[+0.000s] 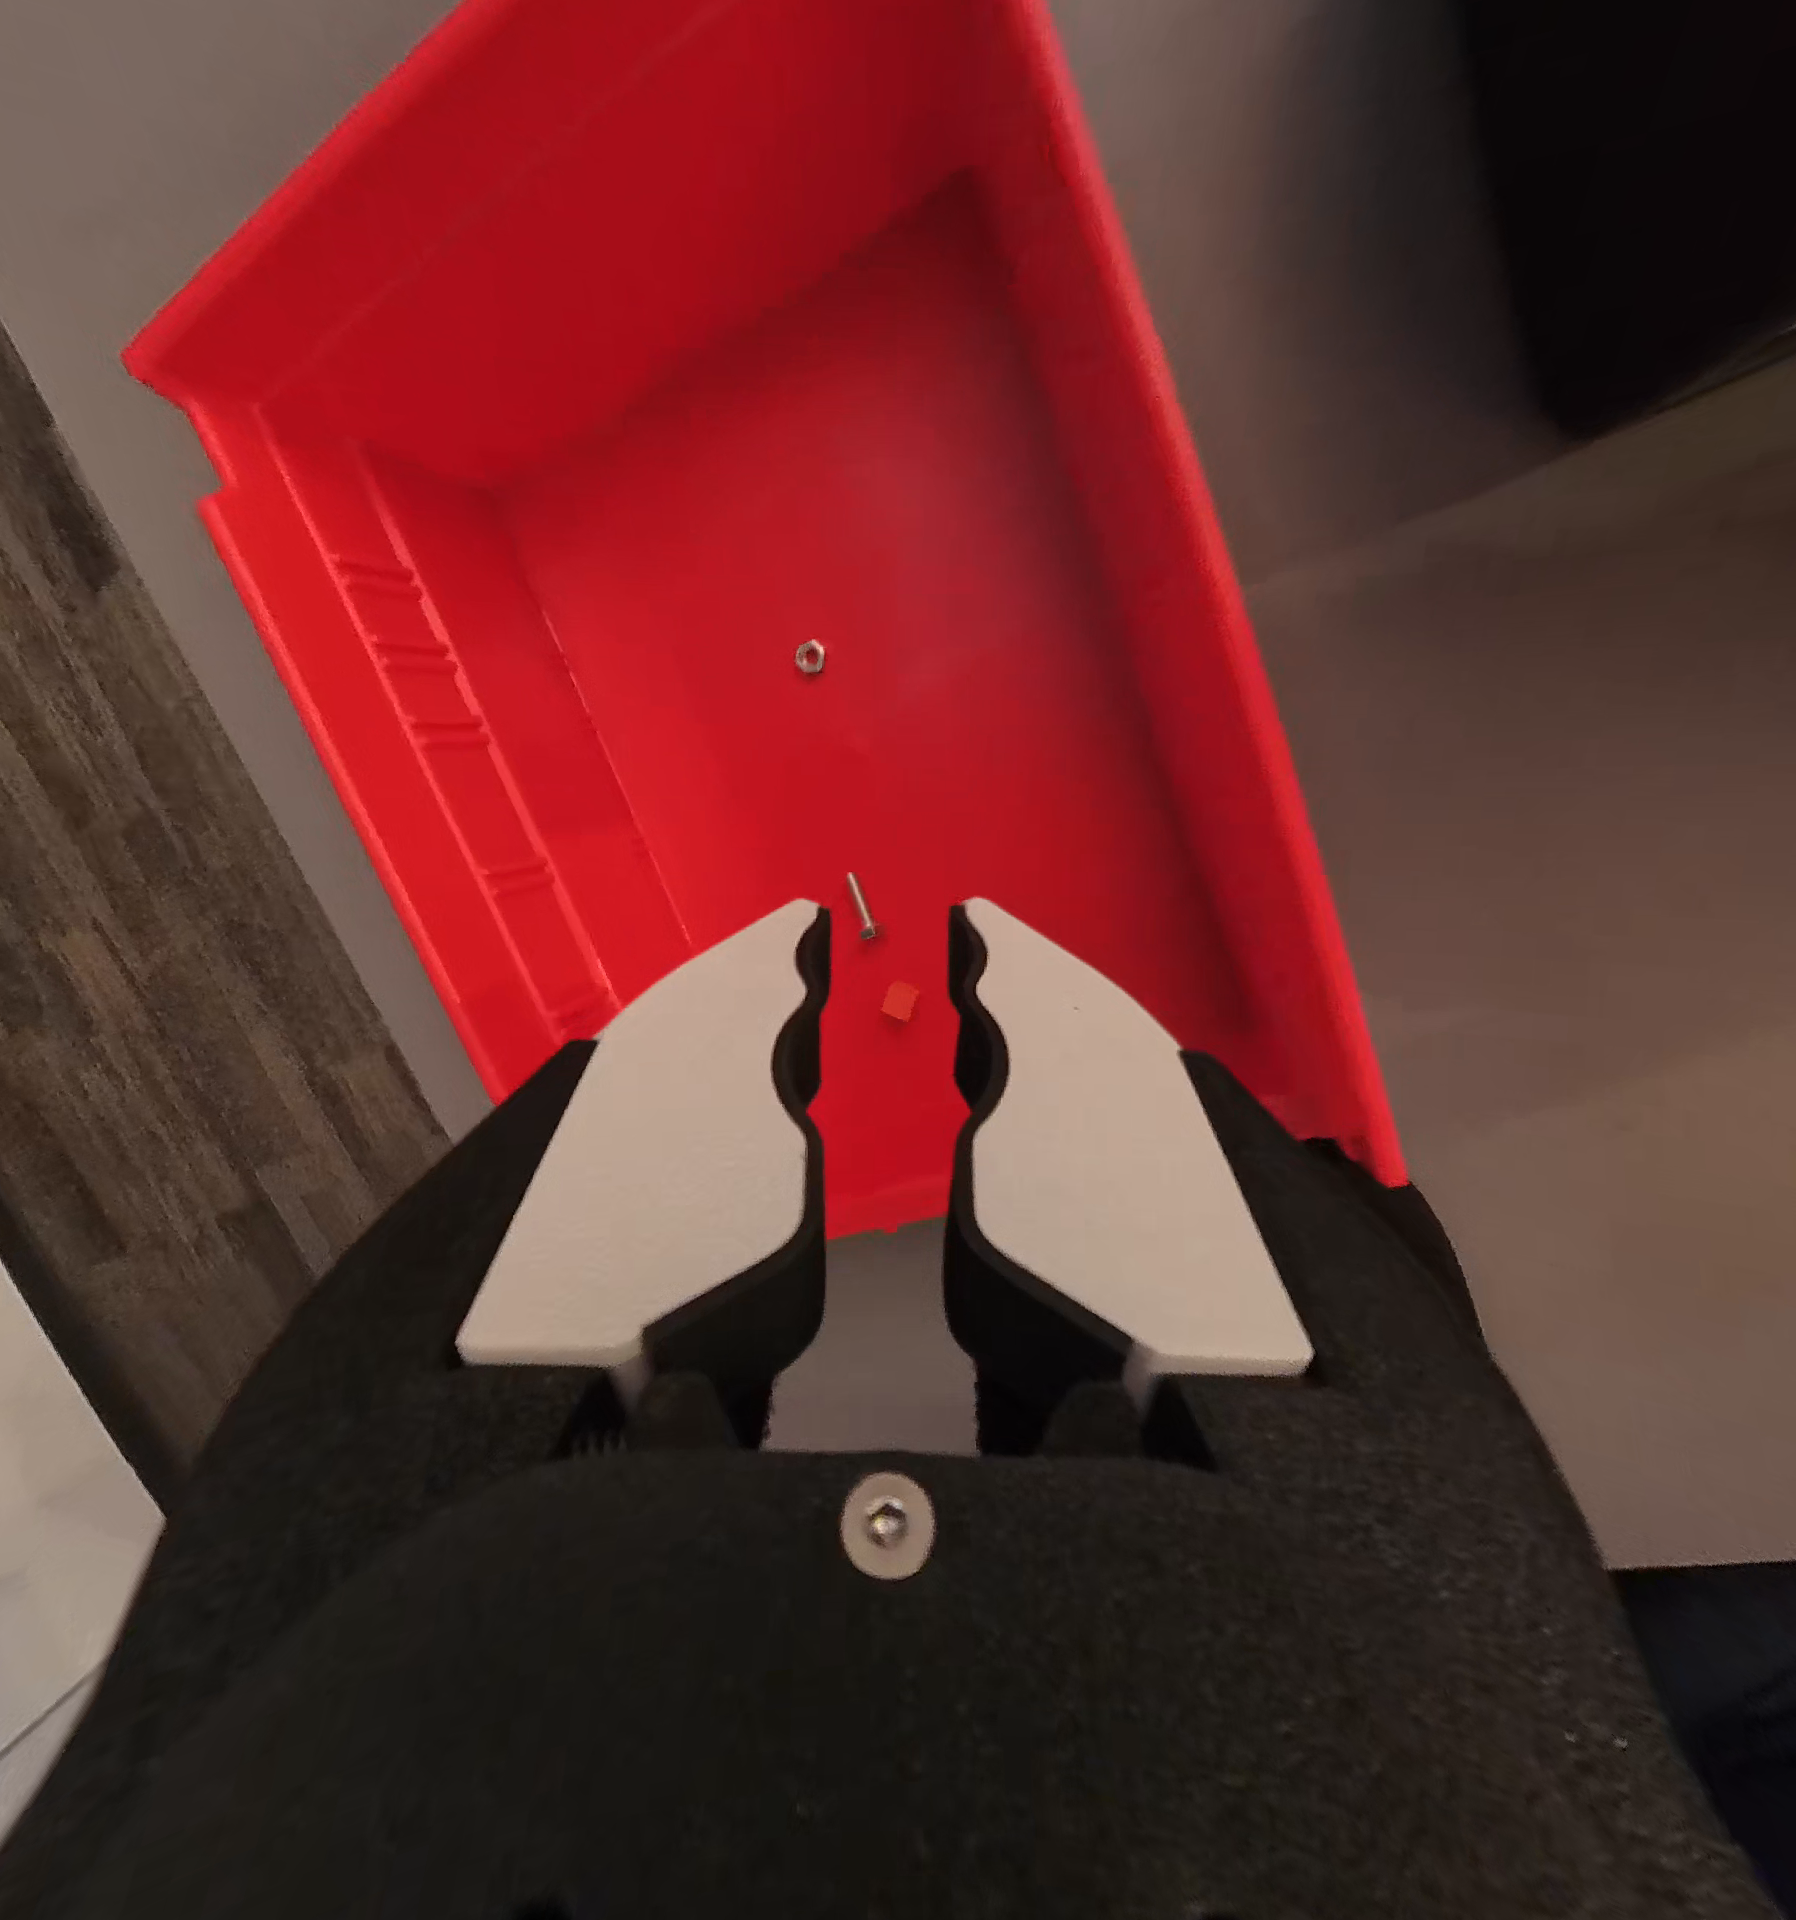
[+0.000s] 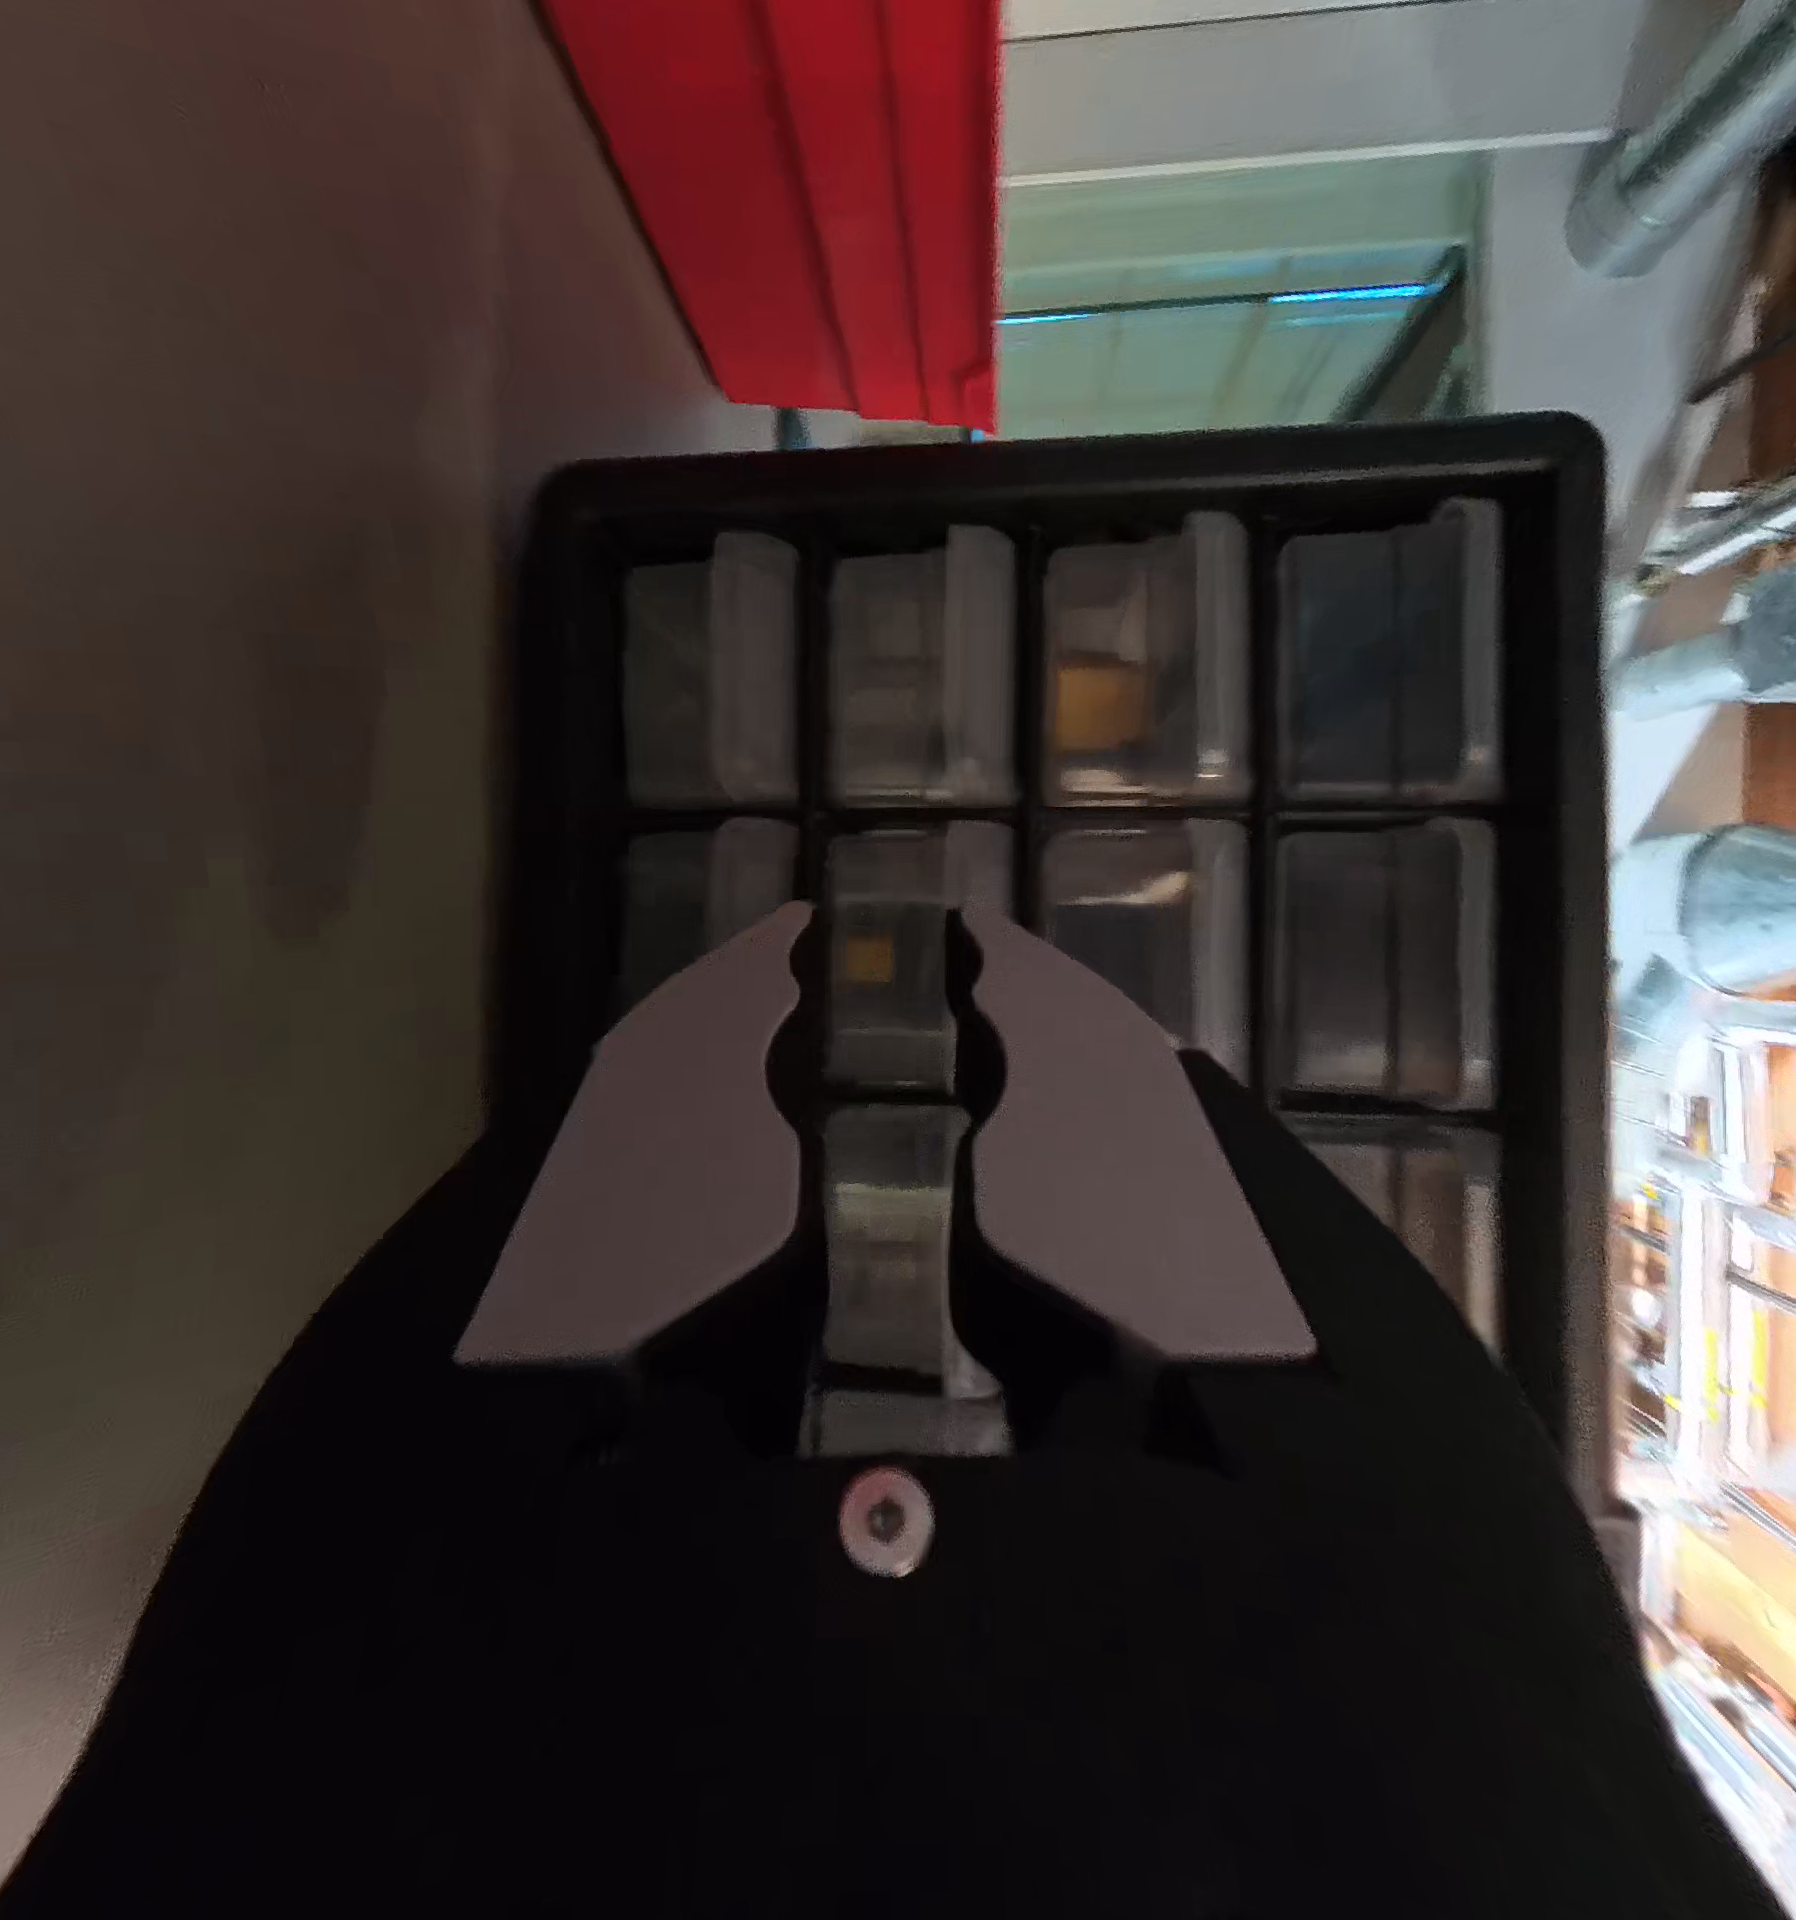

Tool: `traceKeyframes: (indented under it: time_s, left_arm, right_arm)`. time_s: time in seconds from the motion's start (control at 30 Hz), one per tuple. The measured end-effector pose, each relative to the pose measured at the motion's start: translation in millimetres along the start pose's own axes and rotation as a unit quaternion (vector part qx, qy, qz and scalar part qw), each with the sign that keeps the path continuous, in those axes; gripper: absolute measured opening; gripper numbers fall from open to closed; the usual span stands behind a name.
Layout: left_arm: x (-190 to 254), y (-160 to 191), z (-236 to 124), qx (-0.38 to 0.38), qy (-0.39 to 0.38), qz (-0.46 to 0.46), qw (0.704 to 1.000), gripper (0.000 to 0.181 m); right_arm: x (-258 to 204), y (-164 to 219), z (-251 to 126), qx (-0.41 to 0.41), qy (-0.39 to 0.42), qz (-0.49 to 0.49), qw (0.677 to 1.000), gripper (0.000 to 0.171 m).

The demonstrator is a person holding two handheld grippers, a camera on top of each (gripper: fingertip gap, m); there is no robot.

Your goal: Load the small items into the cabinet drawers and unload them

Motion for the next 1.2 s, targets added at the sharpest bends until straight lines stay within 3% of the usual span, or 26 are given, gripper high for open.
traceKeyframes:
  time_s: [0.17, 0.3, 0.47, 0.57, 0.87, 1.2]
  left_arm:
    - [-9, 7, 9, -0.024, 0.009, -0.016, 1.0, 0.022]
    - [-16, 7, 20, -0.033, 0.033, -0.028, 0.999, 0.022]
    - [-17, 7, 48, -0.082, 0.093, -0.024, 0.992, 0.025]
    - [-19, 7, 64, -0.115, 0.089, -0.028, 0.989, 0.025]
    - [-39, -18, 121, -0.08, 0.096, -0.067, 0.99, 0.027]
    - [-52, -19, 147, -0.068, 0.074, -0.045, 0.994, 0.024]
  right_arm:
    - [-17, 5, 2, -0.036, -0.031, 0.005, 0.999, 0.022]
    - [-22, 9, 10, -0.051, -0.038, 0.008, 0.998, 0.011]
    - [-22, 6, 8, -0.051, -0.041, 0.01, 0.998, 0.008]
    - [-20, 3, 2, -0.052, -0.053, 0.016, 0.997, 0.008]
    - [-16, -6, -13, -0.056, -0.081, 0.003, 0.995, 0.007]
    - [-13, -10, -21, -0.051, -0.101, -0.006, 0.994, 0.007]
Point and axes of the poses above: each gripper's, where its closed fingertips meet, z out along the fingers, y out of its underside, x = y × z across the jaws, the point moved 10 cm from there along -z, back along the fingers, and after that the axes turned 4 degrees about y, right-handed, at the moved point
